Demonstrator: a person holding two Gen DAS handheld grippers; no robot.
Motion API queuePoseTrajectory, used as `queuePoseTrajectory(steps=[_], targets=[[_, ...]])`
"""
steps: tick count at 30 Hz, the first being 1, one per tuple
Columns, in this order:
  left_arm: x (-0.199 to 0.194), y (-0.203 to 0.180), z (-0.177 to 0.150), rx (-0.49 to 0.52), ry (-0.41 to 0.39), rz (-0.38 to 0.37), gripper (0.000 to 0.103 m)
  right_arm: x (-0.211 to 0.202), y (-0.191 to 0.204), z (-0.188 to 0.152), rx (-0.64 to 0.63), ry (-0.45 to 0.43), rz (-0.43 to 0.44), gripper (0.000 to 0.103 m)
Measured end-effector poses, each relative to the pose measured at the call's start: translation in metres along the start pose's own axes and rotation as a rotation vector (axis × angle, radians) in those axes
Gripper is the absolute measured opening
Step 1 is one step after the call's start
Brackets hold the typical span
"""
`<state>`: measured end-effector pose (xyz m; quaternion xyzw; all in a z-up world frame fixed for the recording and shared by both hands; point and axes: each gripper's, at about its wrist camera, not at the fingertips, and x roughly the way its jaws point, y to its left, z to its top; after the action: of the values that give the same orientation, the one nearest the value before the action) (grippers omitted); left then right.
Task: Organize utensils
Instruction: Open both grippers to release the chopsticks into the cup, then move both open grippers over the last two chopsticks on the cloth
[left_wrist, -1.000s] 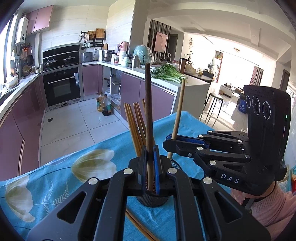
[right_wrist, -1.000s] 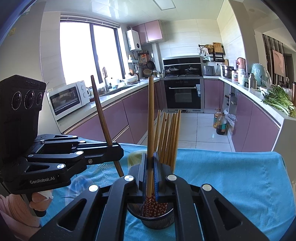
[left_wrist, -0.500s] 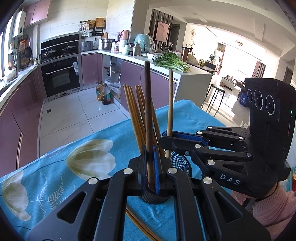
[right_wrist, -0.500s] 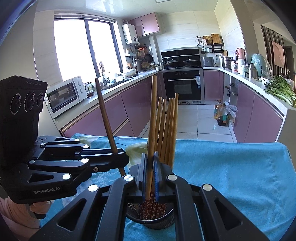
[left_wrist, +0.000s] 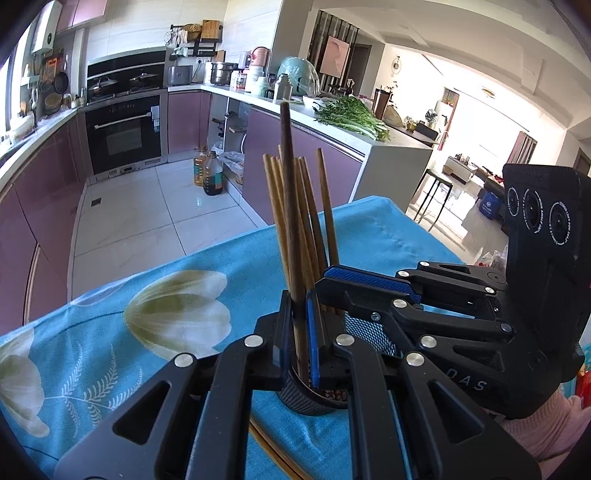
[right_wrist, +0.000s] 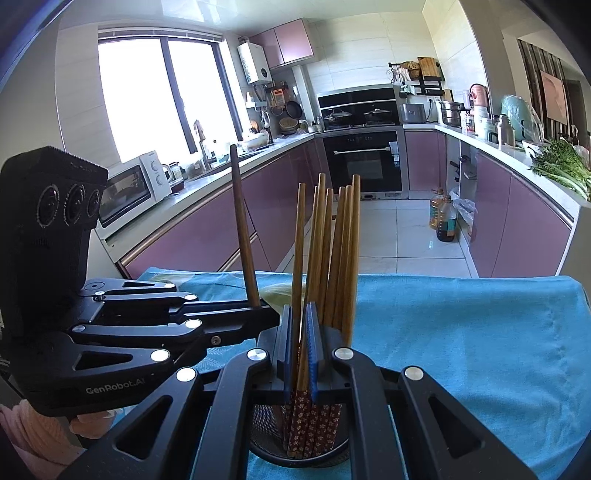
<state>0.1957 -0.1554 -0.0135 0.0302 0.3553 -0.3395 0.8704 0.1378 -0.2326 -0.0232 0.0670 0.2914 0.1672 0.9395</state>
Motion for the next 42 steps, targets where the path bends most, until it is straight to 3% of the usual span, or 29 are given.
queuePoseTrajectory(steps=[7,9,12,18,21,23,26,29,33,38,42], targets=[[-0.004,0.007,-0.009,-0.025,-0.019,0.001,0.009,-0.004,-0.005,-0.003,0.013,0.000,-0.002,0.007],[-0.012,0.010,-0.013,-0.036,-0.042,0.013,0.015,-0.008,-0.004,-0.005,0.012,-0.003,0.001,0.009],[-0.030,0.012,-0.022,-0.043,-0.093,0.053,0.023,-0.017,0.002,-0.009,-0.002,-0.011,0.014,0.020],[-0.073,0.017,-0.048,-0.042,-0.190,0.142,0.051,-0.041,0.029,-0.022,-0.078,-0.032,0.063,0.038],[-0.089,0.022,-0.066,-0.047,-0.204,0.193,0.060,-0.047,0.044,-0.035,-0.122,-0.008,0.108,0.043],[-0.095,0.027,-0.080,-0.058,-0.204,0.232,0.074,-0.046,0.051,-0.046,-0.139,0.023,0.132,0.045],[-0.099,0.033,-0.100,-0.074,-0.177,0.275,0.081,-0.034,0.057,-0.065,-0.146,0.095,0.131,0.047],[-0.095,0.036,-0.120,-0.076,-0.140,0.327,0.085,-0.014,0.059,-0.085,-0.129,0.177,0.111,0.047],[-0.089,0.040,-0.143,-0.095,-0.085,0.330,0.085,0.006,0.059,-0.104,-0.087,0.252,0.088,0.042],[-0.079,0.040,-0.158,-0.101,-0.042,0.325,0.084,0.015,0.060,-0.112,-0.061,0.280,0.065,0.033],[-0.069,0.038,-0.158,-0.105,-0.030,0.317,0.083,0.017,0.065,-0.115,-0.067,0.290,0.056,0.033]])
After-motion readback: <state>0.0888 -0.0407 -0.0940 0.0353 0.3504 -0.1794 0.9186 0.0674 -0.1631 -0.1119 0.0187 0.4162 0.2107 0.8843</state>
